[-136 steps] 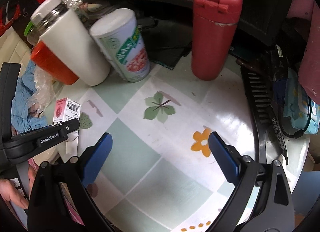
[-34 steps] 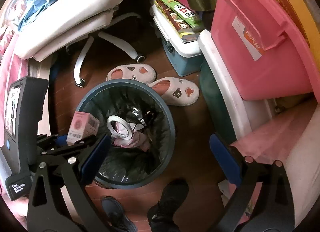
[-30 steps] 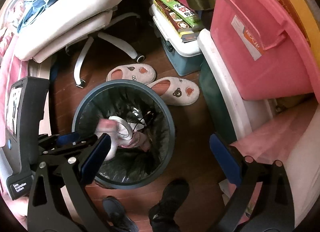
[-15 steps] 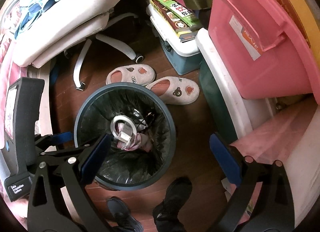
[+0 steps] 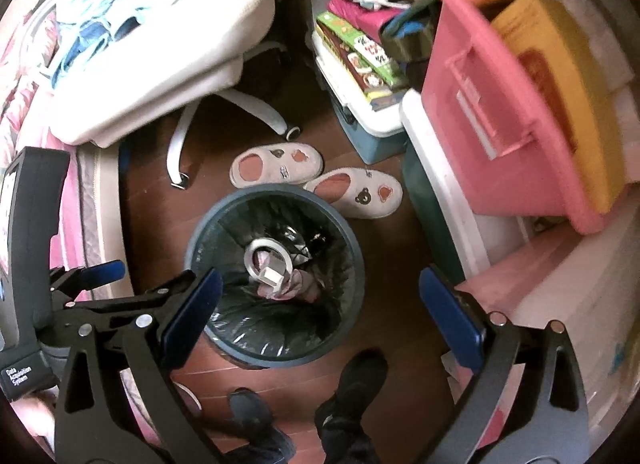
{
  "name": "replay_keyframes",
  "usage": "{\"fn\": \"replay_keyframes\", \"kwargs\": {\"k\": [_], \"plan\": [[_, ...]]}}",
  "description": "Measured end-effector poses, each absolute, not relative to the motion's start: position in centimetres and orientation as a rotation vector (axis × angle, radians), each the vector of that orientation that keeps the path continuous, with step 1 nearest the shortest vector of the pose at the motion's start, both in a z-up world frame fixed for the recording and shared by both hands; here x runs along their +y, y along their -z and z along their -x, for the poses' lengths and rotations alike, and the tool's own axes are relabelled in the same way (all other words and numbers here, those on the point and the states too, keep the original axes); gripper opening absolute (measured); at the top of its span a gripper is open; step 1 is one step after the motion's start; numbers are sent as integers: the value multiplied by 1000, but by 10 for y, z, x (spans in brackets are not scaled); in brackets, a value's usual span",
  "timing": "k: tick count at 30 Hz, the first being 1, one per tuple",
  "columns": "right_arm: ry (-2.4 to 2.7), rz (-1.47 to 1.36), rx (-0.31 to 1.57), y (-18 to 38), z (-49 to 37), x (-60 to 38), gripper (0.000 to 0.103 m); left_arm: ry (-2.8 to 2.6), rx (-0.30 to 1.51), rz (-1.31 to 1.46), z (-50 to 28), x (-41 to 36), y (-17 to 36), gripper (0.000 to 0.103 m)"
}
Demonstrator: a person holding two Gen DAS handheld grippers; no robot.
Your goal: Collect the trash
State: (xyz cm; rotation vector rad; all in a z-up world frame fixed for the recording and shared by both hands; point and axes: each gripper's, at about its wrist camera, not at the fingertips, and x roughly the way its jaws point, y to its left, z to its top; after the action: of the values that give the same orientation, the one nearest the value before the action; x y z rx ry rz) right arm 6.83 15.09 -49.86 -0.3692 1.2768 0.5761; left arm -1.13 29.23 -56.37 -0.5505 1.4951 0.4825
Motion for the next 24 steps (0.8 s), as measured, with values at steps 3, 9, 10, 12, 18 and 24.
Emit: {"fn": "replay_keyframes", "kwargs": {"k": [3,9,10,12,18,24], "plan": [[-572,363,1263,477,-67,153,98,-478,1487,545,13,296,540,87],[-560,349,1241,434,-62,154,98,-468,1473,543,16,298,499,88],[-559,347,1239,429,-61,153,98,-465,1472,542,16,298,492,88],[-551,337,1236,414,-58,151,98,-463,1465,538,16,298,478,88],[-537,315,1215,371,-53,151,98,-449,1443,521,16,298,431,88],[-521,292,1188,326,-49,145,98,-436,1418,507,12,299,388,88]]}}
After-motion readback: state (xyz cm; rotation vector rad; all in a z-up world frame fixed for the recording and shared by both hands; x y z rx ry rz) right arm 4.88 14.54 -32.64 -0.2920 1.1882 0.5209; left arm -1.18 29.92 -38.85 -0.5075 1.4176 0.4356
